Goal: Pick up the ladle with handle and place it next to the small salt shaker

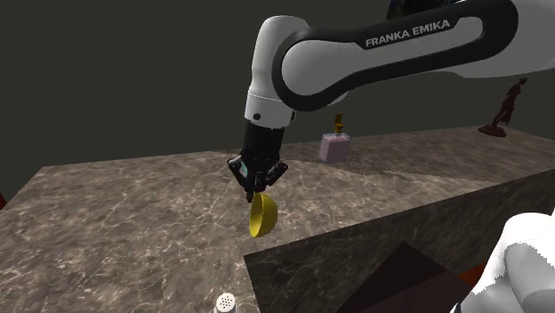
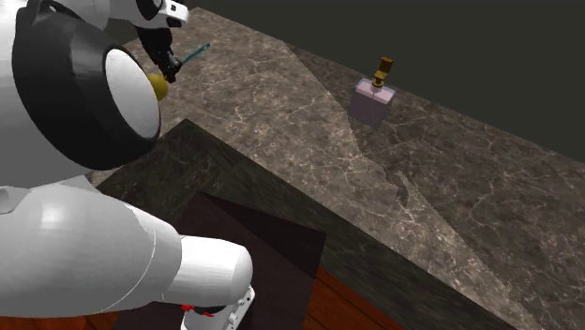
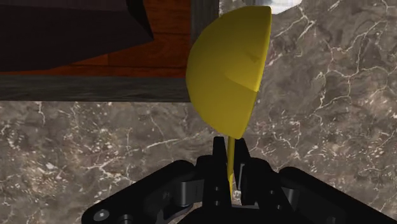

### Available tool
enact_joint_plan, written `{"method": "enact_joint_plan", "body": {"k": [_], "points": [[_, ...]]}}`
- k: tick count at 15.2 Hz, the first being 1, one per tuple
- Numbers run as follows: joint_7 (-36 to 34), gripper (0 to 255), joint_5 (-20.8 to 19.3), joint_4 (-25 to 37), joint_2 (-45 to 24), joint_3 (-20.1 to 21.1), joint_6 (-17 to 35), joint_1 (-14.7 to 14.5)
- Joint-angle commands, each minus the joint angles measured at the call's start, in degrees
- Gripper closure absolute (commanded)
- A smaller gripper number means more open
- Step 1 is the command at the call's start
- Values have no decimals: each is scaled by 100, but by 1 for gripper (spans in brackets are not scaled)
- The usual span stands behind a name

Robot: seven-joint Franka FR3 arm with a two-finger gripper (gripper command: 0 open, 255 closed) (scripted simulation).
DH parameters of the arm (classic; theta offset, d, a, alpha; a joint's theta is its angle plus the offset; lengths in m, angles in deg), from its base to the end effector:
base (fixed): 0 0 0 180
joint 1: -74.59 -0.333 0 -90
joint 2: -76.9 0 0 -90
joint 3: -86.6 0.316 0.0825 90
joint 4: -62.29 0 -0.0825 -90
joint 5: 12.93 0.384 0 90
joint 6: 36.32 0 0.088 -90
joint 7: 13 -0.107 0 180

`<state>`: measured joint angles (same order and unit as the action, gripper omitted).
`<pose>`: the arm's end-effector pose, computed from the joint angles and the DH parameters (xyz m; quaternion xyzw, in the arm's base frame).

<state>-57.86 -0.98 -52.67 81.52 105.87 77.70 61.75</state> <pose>0.4498 0.3019 0.4958 -0.9847 0.1499 0.0280 0.0839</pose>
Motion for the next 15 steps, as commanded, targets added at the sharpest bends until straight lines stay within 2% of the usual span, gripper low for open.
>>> {"method": "enact_joint_plan", "body": {"k": [1,9,14,15], "points": [[-327,255,-115,322,-283,155,0,-112],[-1556,255,-830,1892,-1657,567,-138,-721],[-2236,255,-1368,3250,-2695,640,-473,-1307],[-2434,255,-1551,3815,-3090,639,-648,-1544]]}}
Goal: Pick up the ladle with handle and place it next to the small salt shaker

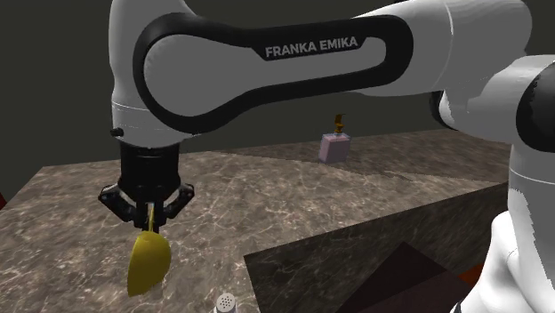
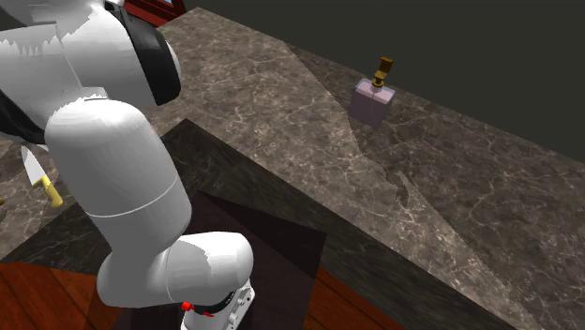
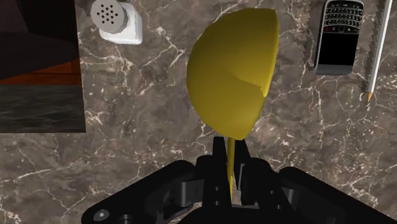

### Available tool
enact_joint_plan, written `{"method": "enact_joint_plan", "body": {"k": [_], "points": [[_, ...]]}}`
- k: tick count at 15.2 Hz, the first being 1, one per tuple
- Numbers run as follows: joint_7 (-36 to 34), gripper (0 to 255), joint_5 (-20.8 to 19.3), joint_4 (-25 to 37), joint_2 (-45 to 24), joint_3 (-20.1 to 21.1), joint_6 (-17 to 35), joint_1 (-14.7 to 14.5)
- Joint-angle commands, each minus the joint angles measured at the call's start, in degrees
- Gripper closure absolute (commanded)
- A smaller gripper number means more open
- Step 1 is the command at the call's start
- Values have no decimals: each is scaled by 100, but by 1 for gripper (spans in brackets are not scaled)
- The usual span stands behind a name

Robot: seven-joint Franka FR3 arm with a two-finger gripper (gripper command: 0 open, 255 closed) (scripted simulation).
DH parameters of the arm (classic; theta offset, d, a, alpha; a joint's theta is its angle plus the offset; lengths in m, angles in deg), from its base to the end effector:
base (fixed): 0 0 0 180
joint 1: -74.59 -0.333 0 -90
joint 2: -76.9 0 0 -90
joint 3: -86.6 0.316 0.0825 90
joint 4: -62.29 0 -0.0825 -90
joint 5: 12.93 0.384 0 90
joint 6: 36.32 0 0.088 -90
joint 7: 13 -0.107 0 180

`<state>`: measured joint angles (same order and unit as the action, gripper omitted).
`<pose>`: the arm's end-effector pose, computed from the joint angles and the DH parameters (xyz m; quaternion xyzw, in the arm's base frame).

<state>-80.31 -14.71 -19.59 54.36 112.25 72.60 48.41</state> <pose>0.4596 0.5025 0.4992 -0.9847 0.1496 0.0286 0.0842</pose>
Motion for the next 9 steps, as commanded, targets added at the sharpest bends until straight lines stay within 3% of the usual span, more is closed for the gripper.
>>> {"method": "enact_joint_plan", "body": {"k": [1,9], "points": [[-182,255,-172,429,-373,-14,-60,-210],[-151,255,-186,-118,-423,-43,528,-175]]}}
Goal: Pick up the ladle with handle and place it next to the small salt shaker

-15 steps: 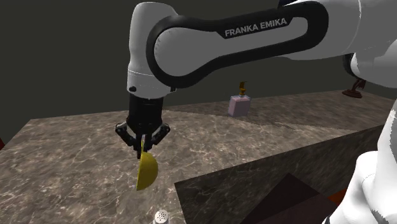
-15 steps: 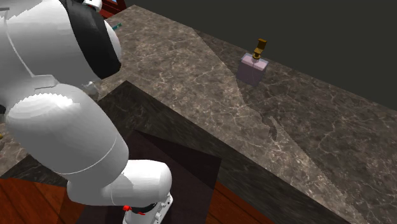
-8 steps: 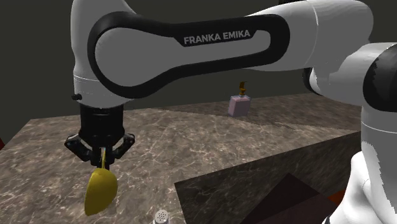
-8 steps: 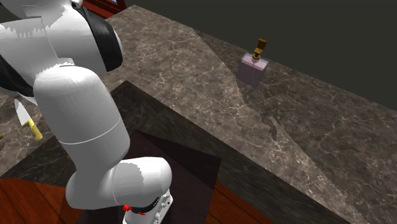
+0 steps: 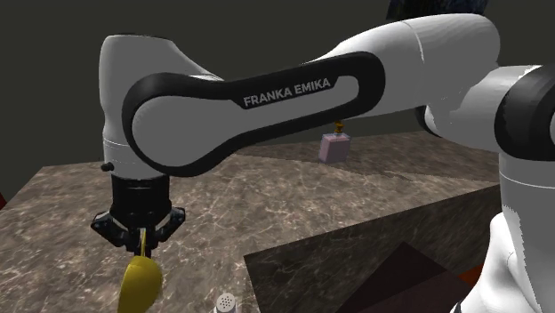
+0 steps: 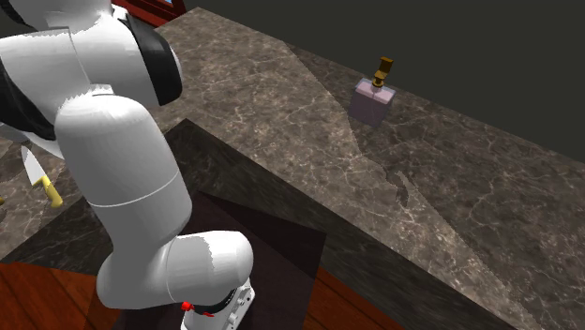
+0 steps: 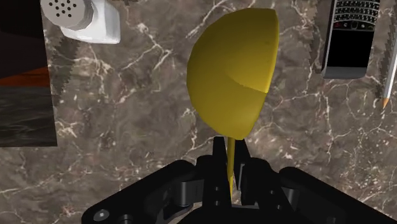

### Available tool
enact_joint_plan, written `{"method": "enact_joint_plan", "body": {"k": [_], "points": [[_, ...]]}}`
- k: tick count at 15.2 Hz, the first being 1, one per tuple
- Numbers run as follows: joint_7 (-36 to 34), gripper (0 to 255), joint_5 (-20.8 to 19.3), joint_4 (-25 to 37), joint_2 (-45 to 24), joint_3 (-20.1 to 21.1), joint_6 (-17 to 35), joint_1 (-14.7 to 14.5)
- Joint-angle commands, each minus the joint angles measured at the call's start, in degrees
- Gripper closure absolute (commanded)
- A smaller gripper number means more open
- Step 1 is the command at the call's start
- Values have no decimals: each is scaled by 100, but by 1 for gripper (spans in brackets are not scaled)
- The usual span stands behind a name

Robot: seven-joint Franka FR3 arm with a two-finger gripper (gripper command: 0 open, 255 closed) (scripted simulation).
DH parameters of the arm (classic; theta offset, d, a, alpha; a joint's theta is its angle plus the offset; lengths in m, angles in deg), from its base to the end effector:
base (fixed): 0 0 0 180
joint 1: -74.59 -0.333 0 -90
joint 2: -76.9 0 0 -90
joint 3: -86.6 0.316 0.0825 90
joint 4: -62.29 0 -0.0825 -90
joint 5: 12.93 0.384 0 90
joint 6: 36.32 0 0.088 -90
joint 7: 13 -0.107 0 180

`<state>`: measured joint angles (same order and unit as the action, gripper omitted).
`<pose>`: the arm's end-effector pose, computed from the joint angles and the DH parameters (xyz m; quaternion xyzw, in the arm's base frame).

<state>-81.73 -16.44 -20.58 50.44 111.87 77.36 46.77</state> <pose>0.4617 0.5214 0.4541 -0.9846 0.1507 0.0284 0.0838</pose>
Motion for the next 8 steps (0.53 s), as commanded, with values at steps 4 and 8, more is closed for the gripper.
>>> {"method": "enact_joint_plan", "body": {"k": [4,8], "points": [[0,255,-35,-245,-89,-21,331,-4],[4,255,-64,-442,-167,-42,600,-4]]}}
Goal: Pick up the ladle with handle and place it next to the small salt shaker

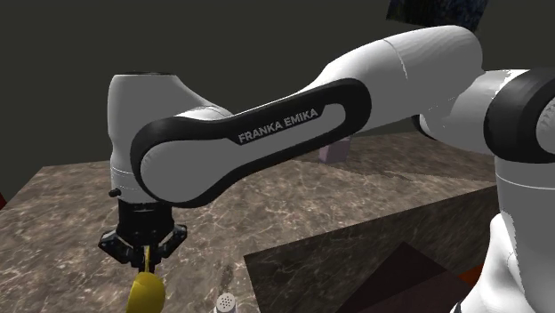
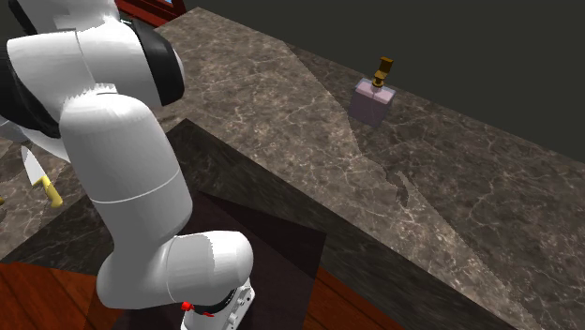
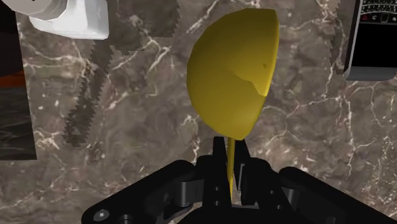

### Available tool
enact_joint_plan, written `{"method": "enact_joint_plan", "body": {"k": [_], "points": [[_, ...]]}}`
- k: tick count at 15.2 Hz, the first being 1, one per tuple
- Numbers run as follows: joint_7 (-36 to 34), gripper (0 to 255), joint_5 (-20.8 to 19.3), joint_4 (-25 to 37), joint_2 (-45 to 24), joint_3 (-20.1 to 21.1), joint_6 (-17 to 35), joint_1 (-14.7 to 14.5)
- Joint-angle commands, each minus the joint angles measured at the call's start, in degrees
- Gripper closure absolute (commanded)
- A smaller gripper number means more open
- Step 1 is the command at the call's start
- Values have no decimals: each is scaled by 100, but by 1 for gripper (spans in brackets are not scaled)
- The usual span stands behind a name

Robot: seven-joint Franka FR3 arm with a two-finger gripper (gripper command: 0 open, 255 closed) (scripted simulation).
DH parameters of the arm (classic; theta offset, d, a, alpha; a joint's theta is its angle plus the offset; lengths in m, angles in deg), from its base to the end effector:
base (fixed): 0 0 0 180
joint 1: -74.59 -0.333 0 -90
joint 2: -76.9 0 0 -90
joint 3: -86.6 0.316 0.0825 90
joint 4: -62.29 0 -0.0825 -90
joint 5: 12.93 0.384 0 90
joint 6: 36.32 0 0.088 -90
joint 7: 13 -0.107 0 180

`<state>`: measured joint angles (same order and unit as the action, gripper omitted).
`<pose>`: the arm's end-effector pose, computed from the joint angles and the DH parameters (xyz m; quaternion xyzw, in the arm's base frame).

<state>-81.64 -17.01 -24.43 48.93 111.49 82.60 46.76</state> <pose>0.4625 0.5224 0.4130 -0.9846 0.1507 0.0283 0.0838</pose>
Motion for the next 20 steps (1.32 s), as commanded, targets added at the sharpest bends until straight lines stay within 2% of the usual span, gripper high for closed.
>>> {"method": "enact_joint_plan", "body": {"k": [1,12,20], "points": [[-4,255,-16,-102,-39,-9,141,-5],[-12,255,-134,-496,-355,-91,832,-41],[-12,255,-134,-498,-357,-94,836,-42]]}}
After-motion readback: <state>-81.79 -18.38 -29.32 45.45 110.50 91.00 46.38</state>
